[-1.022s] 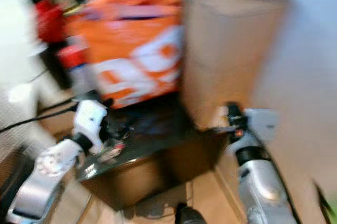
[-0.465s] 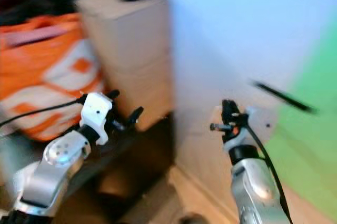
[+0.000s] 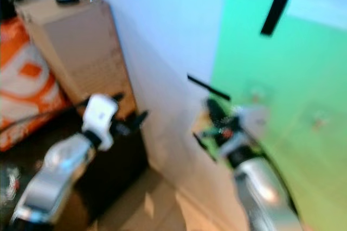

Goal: Hang keys on a hook

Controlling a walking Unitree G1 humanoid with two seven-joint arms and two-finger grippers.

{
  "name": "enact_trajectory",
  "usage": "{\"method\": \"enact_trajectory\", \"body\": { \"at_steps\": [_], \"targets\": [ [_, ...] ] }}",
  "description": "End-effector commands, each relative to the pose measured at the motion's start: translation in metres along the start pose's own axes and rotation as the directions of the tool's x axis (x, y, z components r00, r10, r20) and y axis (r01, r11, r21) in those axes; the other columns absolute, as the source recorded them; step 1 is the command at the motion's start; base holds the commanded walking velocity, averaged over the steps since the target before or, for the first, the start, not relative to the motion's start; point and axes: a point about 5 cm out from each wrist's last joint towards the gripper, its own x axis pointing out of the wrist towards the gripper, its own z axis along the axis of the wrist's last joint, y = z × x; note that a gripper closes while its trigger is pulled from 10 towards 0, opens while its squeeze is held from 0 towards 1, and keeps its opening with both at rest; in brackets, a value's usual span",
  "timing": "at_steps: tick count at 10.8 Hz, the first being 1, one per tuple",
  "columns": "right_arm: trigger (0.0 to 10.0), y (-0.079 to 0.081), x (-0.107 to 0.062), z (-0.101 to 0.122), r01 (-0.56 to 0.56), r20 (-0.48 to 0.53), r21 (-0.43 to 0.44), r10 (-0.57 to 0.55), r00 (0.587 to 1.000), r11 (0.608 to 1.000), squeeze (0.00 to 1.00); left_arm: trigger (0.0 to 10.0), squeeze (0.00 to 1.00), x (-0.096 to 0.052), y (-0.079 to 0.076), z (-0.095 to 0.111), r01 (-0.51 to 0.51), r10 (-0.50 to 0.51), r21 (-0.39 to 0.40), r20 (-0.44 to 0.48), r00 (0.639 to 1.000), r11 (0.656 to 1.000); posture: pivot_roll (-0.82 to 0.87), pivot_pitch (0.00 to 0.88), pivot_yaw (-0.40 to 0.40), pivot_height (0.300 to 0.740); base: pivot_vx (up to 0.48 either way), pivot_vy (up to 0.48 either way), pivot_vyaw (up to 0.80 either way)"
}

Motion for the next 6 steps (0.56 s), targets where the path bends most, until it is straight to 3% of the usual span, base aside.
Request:
{"method": "enact_trajectory", "body": {
  "at_steps": [1, 4, 6],
  "targets": [
    [10.0, 0.004, 0.000, 0.004, -0.030, 0.008, 0.002, 0.030, 1.000, 1.000, 0.00, 10.0, 0.00, 0.001, 0.001, 0.004, 0.015, -0.015, 0.004, 0.022, 1.000, 1.000, -0.09, 0.000, 0.060, 0.740, 0.000, 0.000, 0.00],
    [10.0, 0.001, -0.002, 0.002, -0.006, 0.004, -0.007, 0.006, 1.000, 1.000, 0.00, 10.0, 0.00, 0.002, 0.003, 0.003, 0.021, -0.021, 0.010, 0.023, 1.000, 1.000, -0.10, 0.000, 0.071, 0.740, 0.000, 0.000, 0.00],
    [10.0, -0.007, -0.009, 0.001, 0.068, -0.002, -0.040, -0.068, 0.998, 0.997, 0.00, 10.0, 0.00, 0.004, -0.001, -0.001, 0.036, -0.036, 0.005, 0.019, 0.999, 0.999, -0.12, 0.000, 0.078, 0.740, 0.000, 0.000, -0.61]
  ]
}}
